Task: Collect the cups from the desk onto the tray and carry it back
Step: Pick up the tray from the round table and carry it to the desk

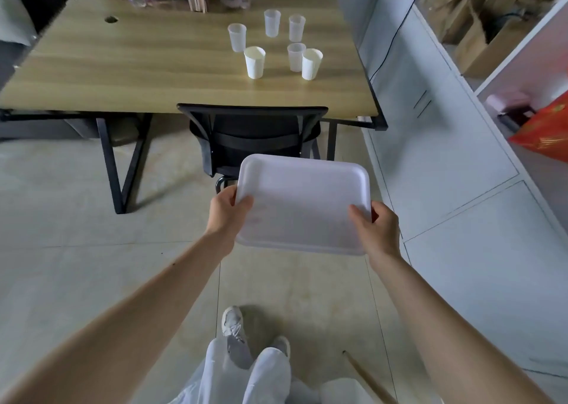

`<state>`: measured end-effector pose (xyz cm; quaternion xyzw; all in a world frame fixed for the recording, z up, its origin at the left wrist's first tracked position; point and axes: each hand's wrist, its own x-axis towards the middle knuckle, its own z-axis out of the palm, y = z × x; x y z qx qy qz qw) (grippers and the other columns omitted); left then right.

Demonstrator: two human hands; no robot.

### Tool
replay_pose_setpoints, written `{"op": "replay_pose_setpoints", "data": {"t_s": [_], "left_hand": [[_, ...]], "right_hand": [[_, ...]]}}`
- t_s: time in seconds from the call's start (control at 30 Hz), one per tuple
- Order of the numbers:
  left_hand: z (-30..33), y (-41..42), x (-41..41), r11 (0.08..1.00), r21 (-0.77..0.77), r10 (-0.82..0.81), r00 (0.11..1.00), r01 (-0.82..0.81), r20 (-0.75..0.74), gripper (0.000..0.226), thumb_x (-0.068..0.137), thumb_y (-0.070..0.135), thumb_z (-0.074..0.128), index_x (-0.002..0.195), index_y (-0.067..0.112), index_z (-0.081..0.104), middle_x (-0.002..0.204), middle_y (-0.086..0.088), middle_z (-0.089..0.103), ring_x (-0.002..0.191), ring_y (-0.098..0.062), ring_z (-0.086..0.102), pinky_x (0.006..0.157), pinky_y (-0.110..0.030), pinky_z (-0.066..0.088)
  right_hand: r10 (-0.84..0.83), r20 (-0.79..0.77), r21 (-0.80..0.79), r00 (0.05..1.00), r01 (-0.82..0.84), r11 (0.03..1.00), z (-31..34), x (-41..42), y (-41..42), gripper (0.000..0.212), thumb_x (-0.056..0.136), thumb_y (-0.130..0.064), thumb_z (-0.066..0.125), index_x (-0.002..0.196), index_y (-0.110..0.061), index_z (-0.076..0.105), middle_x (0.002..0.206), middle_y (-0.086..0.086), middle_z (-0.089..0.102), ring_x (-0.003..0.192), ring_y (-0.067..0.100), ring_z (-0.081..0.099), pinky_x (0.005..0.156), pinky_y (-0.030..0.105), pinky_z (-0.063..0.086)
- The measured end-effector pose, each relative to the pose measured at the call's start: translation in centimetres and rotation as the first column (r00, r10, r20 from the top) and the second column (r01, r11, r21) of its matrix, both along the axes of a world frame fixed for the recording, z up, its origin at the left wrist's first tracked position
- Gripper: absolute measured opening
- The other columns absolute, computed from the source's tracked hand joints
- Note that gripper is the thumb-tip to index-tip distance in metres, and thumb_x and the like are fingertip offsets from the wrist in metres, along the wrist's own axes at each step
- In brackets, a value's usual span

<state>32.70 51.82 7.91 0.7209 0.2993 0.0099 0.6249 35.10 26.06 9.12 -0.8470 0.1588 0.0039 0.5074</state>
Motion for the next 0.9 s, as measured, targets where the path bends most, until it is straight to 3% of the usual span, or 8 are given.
{"op": "replay_pose_setpoints", "data": {"t_s": [0.07,0.17,0.33,0.6,0.77,0.9], "left_hand": [[0.1,0.9,1.0,1.000,-0.002,0.003,1.000,-0.003,-0.010,0.021,0.082,0.014,0.057,0.092,-0.003,0.060,0.081,-0.009,0.055,0.073,-0.022,0.052,0.064,-0.034,0.045],[0.1,2.4,2.7,1.000,-0.026,0.014,1.000,-0.014,-0.004,0.015,0.085,0.010,0.057,0.087,-0.005,0.057,0.081,-0.010,0.053,0.074,-0.022,0.051,0.061,-0.030,0.046],[0.5,6.1,6.5,0.999,-0.033,0.005,1.000,-0.004,0.016,0.018,0.089,0.003,0.056,0.097,-0.013,0.058,0.083,-0.011,0.054,0.074,-0.024,0.054,0.047,-0.020,0.050],[1.4,12.3,12.1,0.998,-0.054,-0.021,1.000,0.022,0.024,0.018,0.089,0.006,0.056,0.099,-0.009,0.060,0.084,-0.011,0.057,0.076,-0.024,0.055,0.066,-0.034,0.050],[1.6,14.3,14.9,0.996,-0.084,-0.012,1.000,0.014,0.018,0.016,0.091,0.004,0.054,0.101,-0.007,0.062,0.084,-0.010,0.056,0.071,-0.024,0.055,0.046,-0.019,0.049],[1.5,15.9,18.0,0.997,-0.079,-0.003,1.000,0.003,0.010,0.018,0.090,0.005,0.055,0.101,-0.007,0.061,0.084,-0.010,0.056,0.074,-0.024,0.053,0.057,-0.026,0.048]], "right_hand": [[0.011,0.007,0.004,1.000,-0.011,1.000,0.0,1.2,0.8,0.038,0.082,-0.027,0.068,0.069,-0.002,0.042,0.062,0.000,0.042,0.058,0.018,0.036,0.054,0.027,0.030],[0.020,0.011,0.003,1.000,-0.020,1.000,0.3,3.1,2.4,0.038,0.083,-0.026,0.068,0.063,-0.014,0.038,0.059,-0.003,0.041,0.055,0.016,0.036,0.051,0.027,0.029],[0.022,0.017,0.013,1.000,-0.022,1.000,0.1,6.8,6.0,0.035,0.083,-0.028,0.068,0.066,-0.009,0.044,0.060,-0.002,0.044,0.056,0.017,0.038,0.053,0.027,0.030],[0.033,0.053,0.021,0.998,-0.034,0.999,0.0,11.8,11.8,0.028,0.085,-0.029,0.068,0.068,-0.013,0.052,0.064,-0.002,0.052,0.059,0.016,0.047,0.053,0.026,0.035],[0.024,0.053,0.032,0.998,-0.026,0.999,0.0,15.0,13.8,0.039,0.082,-0.031,0.068,0.076,0.004,0.052,0.066,0.006,0.051,0.060,0.020,0.044,0.056,0.029,0.034],[0.033,0.040,0.019,0.999,-0.034,0.999,0.1,18.3,15.2,0.038,0.081,-0.036,0.067,0.079,0.001,0.056,0.070,0.013,0.057,0.063,0.022,0.049,0.058,0.030,0.038]]}}
